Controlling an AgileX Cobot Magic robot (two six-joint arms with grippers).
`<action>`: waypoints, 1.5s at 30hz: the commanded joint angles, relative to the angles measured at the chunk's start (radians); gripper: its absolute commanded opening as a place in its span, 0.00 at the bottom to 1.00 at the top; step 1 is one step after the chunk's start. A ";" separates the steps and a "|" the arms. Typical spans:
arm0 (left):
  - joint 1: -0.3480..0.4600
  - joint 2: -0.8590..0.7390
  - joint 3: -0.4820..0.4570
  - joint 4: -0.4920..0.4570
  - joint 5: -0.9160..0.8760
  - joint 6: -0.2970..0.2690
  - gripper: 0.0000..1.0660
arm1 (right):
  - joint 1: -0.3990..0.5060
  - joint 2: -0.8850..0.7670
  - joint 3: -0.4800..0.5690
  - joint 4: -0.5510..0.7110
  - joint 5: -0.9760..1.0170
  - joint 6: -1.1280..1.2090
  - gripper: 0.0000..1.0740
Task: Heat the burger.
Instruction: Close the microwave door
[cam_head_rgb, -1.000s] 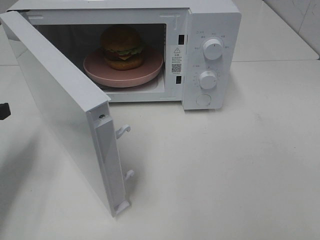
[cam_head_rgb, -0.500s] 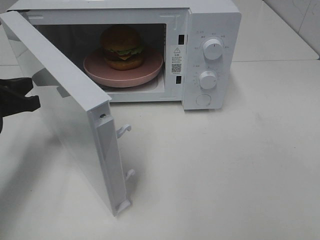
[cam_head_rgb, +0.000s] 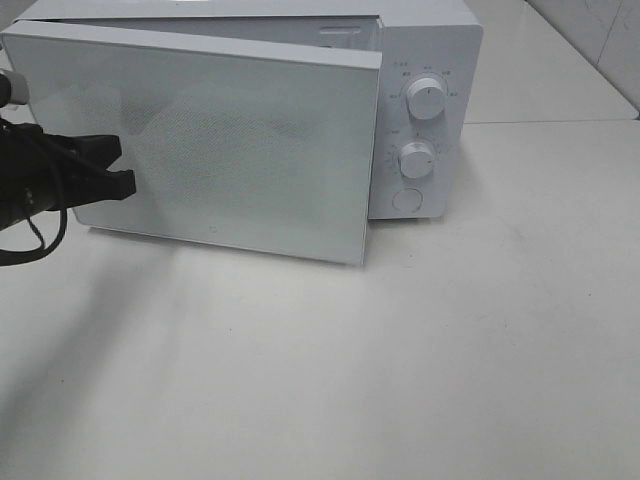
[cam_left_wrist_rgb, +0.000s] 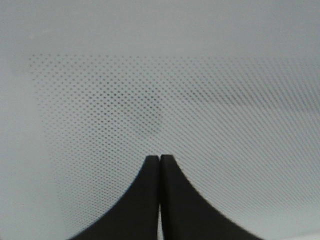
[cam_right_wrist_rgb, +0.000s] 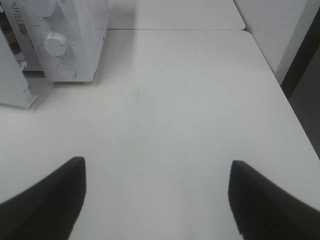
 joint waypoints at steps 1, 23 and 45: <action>-0.050 0.027 -0.048 -0.034 0.016 0.000 0.00 | -0.003 -0.026 0.002 0.000 -0.005 -0.007 0.71; -0.208 0.147 -0.298 -0.177 0.129 0.004 0.00 | -0.003 -0.026 0.002 0.000 -0.005 -0.007 0.71; -0.337 0.285 -0.603 -0.203 0.243 0.004 0.00 | -0.003 -0.026 0.002 0.000 -0.005 -0.007 0.71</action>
